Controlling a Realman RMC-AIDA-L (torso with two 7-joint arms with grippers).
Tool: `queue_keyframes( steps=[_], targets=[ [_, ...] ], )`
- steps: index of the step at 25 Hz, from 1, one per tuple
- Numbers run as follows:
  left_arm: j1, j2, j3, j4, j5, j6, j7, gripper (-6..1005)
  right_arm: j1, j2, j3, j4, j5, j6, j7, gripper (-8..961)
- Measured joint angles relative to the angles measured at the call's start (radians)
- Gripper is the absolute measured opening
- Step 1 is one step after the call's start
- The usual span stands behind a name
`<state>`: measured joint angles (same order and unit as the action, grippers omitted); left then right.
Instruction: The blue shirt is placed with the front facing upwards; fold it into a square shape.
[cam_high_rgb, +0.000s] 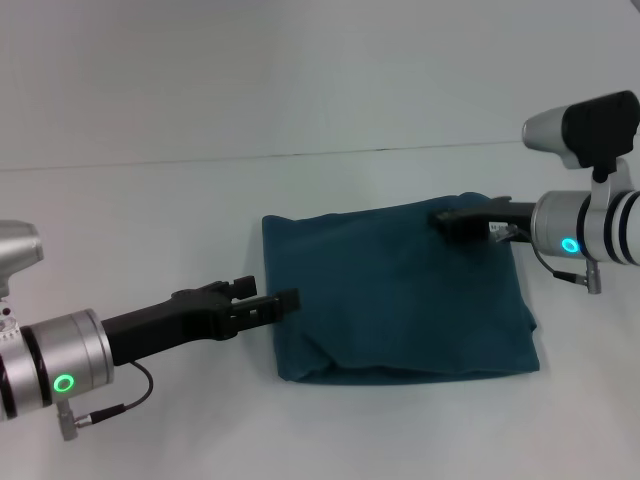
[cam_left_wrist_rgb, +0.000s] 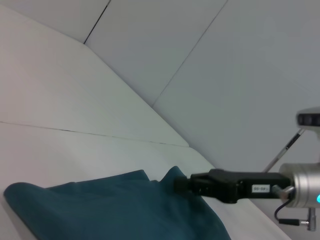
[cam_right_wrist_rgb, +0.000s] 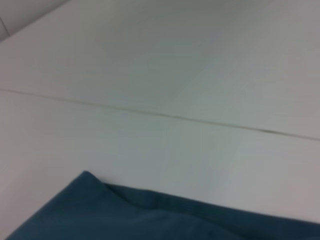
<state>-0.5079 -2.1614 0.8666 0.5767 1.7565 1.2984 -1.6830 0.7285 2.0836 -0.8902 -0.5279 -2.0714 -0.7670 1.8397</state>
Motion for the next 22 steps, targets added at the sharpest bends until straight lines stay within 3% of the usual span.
queue_keyframes(
  steps=[12, 22],
  targets=[
    [0.006, 0.0, -0.023, 0.003, -0.002, -0.022, 0.003, 948, -0.006, 0.001, -0.034, -0.046, 0.068, -0.275, -0.092, 0],
    [0.019, 0.006, -0.076, 0.011, 0.003, -0.03, 0.01, 948, 0.0, 0.002, -0.126, 0.015, 0.069, -0.303, -0.095, -1]
  ],
)
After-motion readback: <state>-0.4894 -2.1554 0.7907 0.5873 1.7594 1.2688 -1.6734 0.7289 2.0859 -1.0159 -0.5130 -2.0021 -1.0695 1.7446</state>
